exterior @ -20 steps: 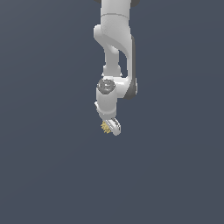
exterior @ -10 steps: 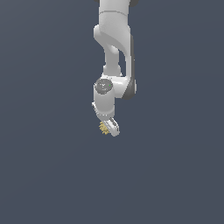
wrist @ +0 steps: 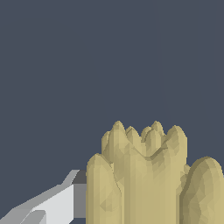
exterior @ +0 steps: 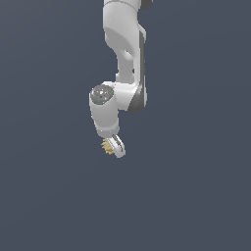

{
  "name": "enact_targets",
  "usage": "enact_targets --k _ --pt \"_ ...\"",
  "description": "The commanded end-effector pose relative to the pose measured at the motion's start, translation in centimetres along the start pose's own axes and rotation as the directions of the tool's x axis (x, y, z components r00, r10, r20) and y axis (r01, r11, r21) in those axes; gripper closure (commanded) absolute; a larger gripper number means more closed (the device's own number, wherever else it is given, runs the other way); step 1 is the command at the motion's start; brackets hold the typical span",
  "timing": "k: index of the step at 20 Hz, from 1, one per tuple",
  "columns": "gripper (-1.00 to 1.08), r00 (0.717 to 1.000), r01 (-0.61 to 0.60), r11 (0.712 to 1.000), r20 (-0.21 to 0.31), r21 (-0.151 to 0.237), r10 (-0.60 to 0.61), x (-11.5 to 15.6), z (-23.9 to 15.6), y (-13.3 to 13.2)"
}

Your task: Pick up the object and move it to a goal position.

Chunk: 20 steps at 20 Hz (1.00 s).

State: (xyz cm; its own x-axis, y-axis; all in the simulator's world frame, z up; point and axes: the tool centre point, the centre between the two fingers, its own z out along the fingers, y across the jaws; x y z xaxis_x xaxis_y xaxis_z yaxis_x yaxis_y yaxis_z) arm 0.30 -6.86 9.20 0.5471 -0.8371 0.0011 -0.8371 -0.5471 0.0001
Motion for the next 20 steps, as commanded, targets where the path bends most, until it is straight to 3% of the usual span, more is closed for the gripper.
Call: enact_targets --k 1,11,20 --pt "1.08 1.000 0.000 1.000 0.000 0.000 0.000 1.7 -1.3 -0.4" --pt "1.08 1.000 0.000 1.000 0.000 -0.001 0.000 7.9 -5.8 -2.2" --pt "1.08 1.000 0.000 1.000 0.001 0.000 0.000 11.9 -8.6 -3.5"
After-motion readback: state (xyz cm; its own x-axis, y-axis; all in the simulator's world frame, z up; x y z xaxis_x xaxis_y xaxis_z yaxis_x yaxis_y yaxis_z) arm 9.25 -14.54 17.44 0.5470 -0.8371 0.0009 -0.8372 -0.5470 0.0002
